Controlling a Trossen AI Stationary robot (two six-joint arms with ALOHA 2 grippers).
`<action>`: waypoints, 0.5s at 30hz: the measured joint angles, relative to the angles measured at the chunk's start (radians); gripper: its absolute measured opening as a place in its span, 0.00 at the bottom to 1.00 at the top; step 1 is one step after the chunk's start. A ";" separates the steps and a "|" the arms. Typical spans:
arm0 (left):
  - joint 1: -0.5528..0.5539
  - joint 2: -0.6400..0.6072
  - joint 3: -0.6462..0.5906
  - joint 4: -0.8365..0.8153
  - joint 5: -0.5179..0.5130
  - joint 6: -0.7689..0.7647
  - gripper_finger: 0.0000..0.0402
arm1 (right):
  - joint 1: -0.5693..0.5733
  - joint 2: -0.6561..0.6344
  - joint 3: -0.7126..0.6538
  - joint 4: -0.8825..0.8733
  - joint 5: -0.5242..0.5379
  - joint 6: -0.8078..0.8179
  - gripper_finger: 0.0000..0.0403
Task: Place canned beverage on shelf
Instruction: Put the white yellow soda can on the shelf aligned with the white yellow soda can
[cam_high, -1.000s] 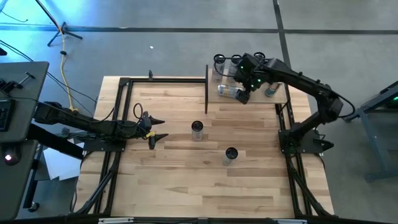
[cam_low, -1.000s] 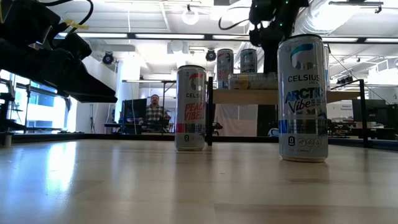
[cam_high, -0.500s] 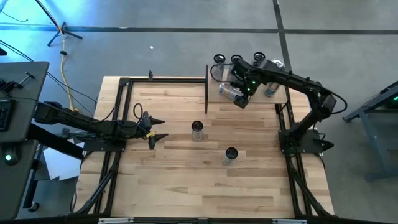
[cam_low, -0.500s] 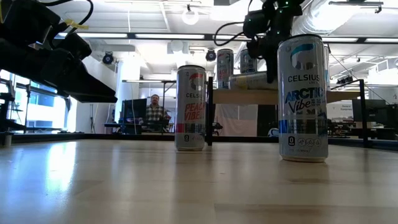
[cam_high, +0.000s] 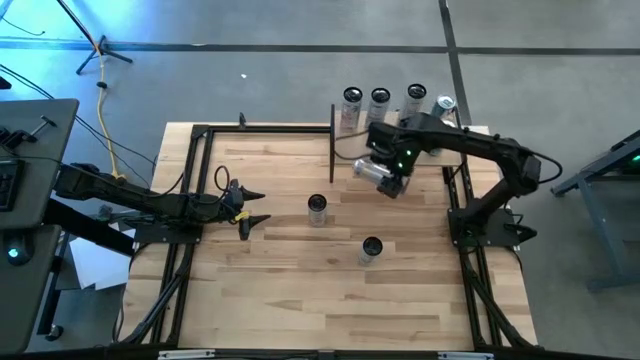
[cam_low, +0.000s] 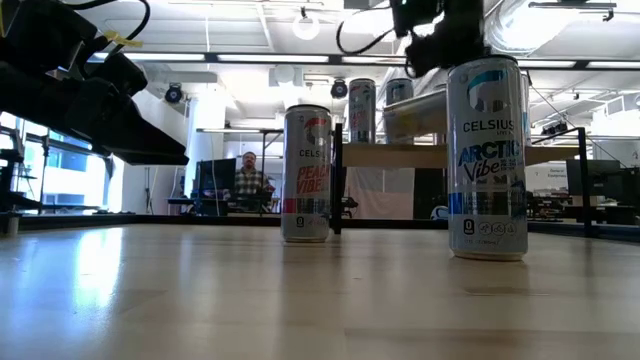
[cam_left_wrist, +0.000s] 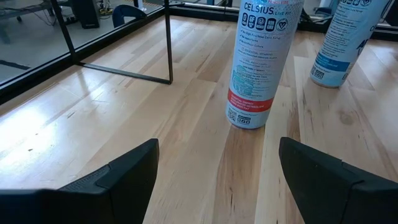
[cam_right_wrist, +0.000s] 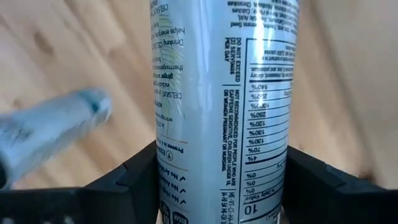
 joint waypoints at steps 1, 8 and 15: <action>0.000 0.000 0.000 0.000 0.000 0.000 0.76 | 0.020 -0.003 0.016 -0.035 0.003 0.038 0.59; 0.000 0.000 0.000 0.000 0.000 0.000 0.76 | 0.134 -0.024 0.069 -0.136 -0.019 0.266 0.59; 0.000 0.000 0.000 0.001 0.000 0.000 0.76 | 0.233 -0.039 0.064 -0.135 -0.146 0.412 0.59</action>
